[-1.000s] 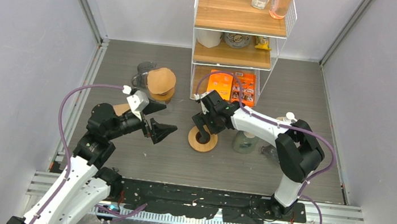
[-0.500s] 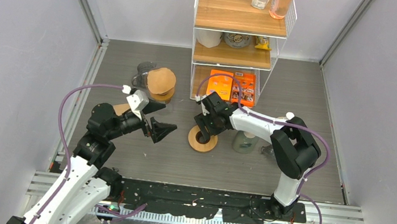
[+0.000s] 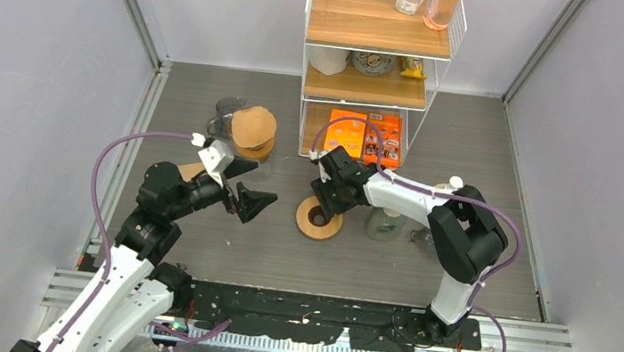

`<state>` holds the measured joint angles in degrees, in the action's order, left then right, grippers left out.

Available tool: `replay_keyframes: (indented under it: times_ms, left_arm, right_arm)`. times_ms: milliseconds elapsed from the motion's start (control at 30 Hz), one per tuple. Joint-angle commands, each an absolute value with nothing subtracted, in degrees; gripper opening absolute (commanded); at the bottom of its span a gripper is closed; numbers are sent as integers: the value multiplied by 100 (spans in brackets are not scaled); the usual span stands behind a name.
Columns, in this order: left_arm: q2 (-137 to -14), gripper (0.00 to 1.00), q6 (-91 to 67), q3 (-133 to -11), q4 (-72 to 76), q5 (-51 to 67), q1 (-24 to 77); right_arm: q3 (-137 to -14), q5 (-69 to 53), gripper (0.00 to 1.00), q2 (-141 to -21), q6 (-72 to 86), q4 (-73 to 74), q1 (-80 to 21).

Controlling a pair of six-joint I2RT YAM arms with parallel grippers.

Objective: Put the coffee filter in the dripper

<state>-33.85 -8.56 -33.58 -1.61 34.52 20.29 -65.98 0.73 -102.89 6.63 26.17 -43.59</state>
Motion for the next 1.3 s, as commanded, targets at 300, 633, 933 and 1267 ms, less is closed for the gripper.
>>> replay_keyframes:
  times_ms: [300, 633, 933, 1267]
  left_arm:
    - [-3707, 100, -1504, -3865, -403, 2775, 2048]
    - [-4799, 99, -2562, -4686, -861, 2884, 2213]
    - [-6296, 98, -2351, -6324, -2850, -209, 3825]
    - [-7351, 88, -2579, -6661, -2799, 448, 4049]
  right_arm:
    - [-6968, -25, 37, -8634, 1567, 3366, -4321]
    - [-7502, 458, 35, -8339, 1846, 4211, -4262]
    - [-7463, 664, 32, -8264, 2160, 4243, -4258]
    - [-7327, 613, 31, -8032, 2135, 3999, -4213]
